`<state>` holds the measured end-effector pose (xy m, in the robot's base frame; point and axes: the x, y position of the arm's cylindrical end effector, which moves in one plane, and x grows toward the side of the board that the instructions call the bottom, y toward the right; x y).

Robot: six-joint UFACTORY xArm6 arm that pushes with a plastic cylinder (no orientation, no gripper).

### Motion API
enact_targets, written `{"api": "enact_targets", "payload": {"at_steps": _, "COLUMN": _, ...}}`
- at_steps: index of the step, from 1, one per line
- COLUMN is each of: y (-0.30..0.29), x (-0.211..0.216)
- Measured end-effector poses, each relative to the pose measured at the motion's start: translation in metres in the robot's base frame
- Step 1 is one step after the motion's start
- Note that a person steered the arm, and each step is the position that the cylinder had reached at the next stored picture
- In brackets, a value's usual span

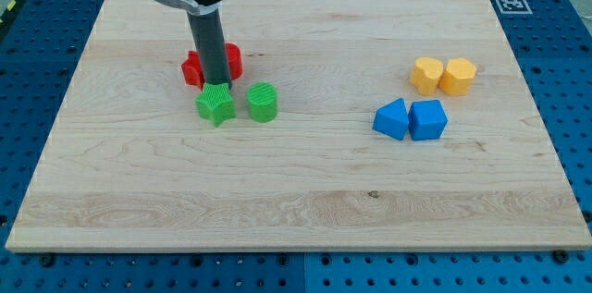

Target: Move your hand to the top of the green circle

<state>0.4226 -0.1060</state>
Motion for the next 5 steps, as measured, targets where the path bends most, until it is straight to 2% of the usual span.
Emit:
{"api": "enact_targets", "payload": {"at_steps": 3, "y": -0.031, "x": -0.004}}
{"api": "enact_targets", "payload": {"at_steps": 5, "y": 0.006, "x": -0.002}}
